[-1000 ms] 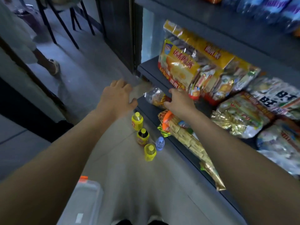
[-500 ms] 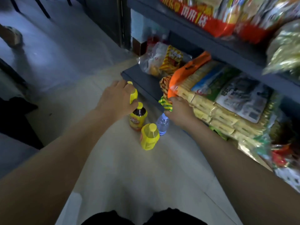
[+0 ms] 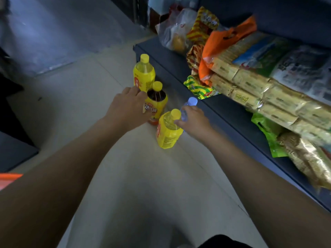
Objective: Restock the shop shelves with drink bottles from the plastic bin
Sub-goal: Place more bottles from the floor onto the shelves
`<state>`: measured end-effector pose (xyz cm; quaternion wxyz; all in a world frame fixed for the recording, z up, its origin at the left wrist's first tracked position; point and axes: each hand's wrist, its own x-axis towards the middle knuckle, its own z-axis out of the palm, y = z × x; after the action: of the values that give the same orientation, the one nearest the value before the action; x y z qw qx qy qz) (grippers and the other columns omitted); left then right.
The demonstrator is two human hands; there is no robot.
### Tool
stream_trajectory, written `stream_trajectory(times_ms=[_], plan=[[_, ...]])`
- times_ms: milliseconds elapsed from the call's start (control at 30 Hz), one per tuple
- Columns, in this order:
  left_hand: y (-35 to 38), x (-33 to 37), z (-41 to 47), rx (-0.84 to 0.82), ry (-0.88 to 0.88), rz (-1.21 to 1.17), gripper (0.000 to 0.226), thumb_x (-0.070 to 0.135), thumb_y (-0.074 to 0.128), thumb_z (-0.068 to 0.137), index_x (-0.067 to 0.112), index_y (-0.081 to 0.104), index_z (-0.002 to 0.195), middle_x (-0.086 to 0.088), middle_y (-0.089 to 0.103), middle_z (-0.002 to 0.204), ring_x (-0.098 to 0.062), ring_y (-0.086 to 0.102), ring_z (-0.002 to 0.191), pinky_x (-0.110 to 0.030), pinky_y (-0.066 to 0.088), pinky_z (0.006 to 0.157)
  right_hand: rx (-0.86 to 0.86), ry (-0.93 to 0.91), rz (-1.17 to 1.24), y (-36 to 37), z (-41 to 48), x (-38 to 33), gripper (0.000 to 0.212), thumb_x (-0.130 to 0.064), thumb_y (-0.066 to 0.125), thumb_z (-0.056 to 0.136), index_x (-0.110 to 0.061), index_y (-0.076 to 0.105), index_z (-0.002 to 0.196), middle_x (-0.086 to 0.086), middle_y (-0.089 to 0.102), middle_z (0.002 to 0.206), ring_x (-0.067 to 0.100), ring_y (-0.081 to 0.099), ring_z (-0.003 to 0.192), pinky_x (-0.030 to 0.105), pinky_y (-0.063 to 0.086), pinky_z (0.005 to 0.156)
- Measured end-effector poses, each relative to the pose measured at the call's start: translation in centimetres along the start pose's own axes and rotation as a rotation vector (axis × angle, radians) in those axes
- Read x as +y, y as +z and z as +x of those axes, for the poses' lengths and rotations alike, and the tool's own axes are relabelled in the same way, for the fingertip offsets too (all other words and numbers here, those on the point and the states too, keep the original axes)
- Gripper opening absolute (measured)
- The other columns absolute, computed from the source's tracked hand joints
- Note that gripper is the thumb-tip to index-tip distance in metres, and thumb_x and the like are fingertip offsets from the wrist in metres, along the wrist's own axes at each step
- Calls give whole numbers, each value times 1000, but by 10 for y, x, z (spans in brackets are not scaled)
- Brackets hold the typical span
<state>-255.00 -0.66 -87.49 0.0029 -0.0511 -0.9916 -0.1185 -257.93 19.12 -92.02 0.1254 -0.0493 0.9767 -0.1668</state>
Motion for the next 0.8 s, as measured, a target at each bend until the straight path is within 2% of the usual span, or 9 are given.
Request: stream_trajectory(times_ms=[67,100,233,333,467,633,800], plan=[[0,-4,2,-7,-17,-6,48,36,52,85,5,55,121,-15,53,122,-35,43,118,-45,40,91,-4,-14,23,2,5,0,51,-42,63,85,-11,50,124,11,48,127,31,42,122,45,43,94],[1,-6,3,5,-14,-4,45,33,55,86,6,54,123,-15,52,124,-34,42,120,-45,39,93,2,-24,41,4,8,-1,51,-42,63,85,-10,51,123,12,49,126,31,43,121,44,43,93],[8,-9,6,5,-7,6,46,33,54,87,9,51,126,-13,50,127,-32,41,121,-42,38,94,40,-30,132,17,15,-4,54,-44,64,84,-11,53,126,9,54,126,26,47,119,38,43,94],[13,-11,4,-19,-22,4,46,33,53,87,9,50,127,-12,49,129,-31,40,122,-42,37,95,69,3,204,26,13,-3,48,-40,67,83,-12,56,121,9,58,118,25,53,110,33,43,84],[18,-16,2,-14,-22,-5,46,31,55,87,8,51,127,-13,50,128,-33,41,122,-42,38,95,138,29,334,33,11,-1,36,-31,69,82,-9,59,109,7,60,109,23,54,102,27,34,73],[22,-20,6,-17,-28,-8,46,32,53,88,10,50,128,-12,49,130,-31,39,124,-42,37,96,176,91,577,37,10,-2,35,-28,75,78,-11,63,106,2,61,104,17,55,99,30,42,81],[28,-21,6,-34,-25,-12,46,32,53,88,9,51,128,-13,50,129,-32,40,123,-42,38,96,206,128,738,37,8,-7,27,-24,74,80,-14,66,104,-5,60,92,11,54,90,29,45,81]])
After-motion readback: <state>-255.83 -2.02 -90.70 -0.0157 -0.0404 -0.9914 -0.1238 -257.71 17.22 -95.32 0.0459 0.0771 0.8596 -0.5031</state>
